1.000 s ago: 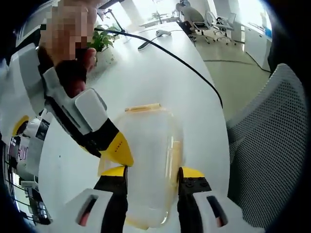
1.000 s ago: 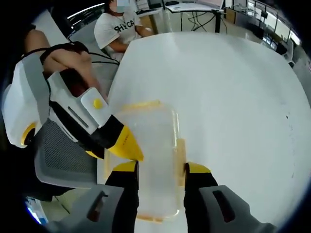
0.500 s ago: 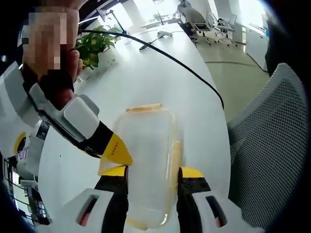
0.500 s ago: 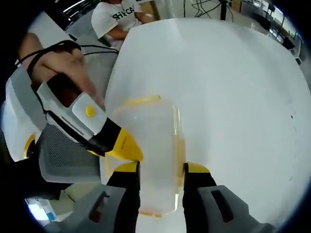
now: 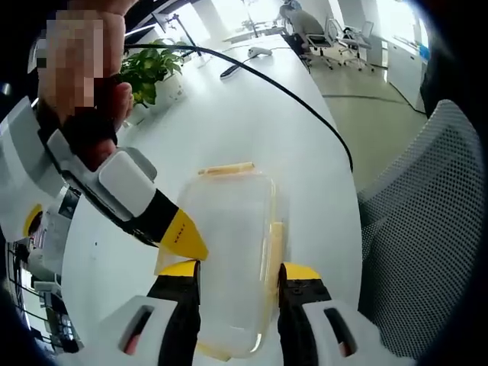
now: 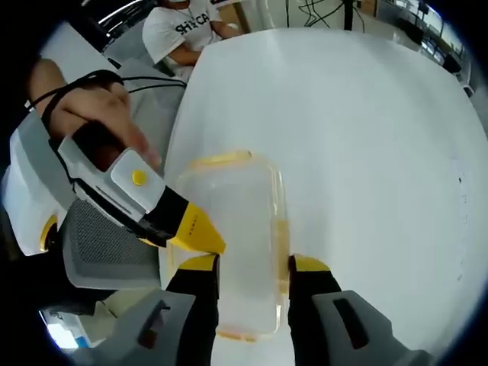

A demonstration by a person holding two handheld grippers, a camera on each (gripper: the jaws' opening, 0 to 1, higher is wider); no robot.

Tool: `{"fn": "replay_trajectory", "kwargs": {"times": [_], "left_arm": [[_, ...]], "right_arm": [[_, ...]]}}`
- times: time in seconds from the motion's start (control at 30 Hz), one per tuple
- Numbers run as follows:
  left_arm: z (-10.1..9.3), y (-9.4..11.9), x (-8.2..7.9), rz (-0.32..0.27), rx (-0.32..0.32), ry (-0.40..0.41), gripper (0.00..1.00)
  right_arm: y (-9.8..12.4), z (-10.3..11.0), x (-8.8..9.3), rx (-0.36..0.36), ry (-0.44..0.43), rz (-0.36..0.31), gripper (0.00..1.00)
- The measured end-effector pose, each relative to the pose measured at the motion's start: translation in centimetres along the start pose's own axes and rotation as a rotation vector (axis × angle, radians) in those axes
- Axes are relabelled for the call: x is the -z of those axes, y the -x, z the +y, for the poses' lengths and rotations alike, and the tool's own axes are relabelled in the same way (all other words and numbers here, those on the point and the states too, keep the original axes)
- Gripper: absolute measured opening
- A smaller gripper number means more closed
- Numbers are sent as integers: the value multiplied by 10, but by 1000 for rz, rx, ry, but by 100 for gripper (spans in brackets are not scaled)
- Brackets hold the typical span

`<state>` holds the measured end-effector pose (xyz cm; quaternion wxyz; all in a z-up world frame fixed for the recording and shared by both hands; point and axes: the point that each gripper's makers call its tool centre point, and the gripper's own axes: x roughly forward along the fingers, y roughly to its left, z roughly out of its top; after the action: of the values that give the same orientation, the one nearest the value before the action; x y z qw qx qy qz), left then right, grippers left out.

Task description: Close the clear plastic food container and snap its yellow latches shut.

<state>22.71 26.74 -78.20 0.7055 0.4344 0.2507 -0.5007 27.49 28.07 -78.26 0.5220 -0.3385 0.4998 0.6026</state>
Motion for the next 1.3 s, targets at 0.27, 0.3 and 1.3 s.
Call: {"fn": "replay_trajectory", "kwargs": {"times": [0.27,0.3,1.3], "left_arm": [[0,0,0,2,-2,-7,35],[0,0,-1,3,-2,-8,35],[-21,10,-9,-7,198,104,96]], "right_arm": [[0,-3,-1,6,-6,-26,33],[1,-2,0,8,-10,-32,33],[14,15,-1,203,48,-353,88]]}}
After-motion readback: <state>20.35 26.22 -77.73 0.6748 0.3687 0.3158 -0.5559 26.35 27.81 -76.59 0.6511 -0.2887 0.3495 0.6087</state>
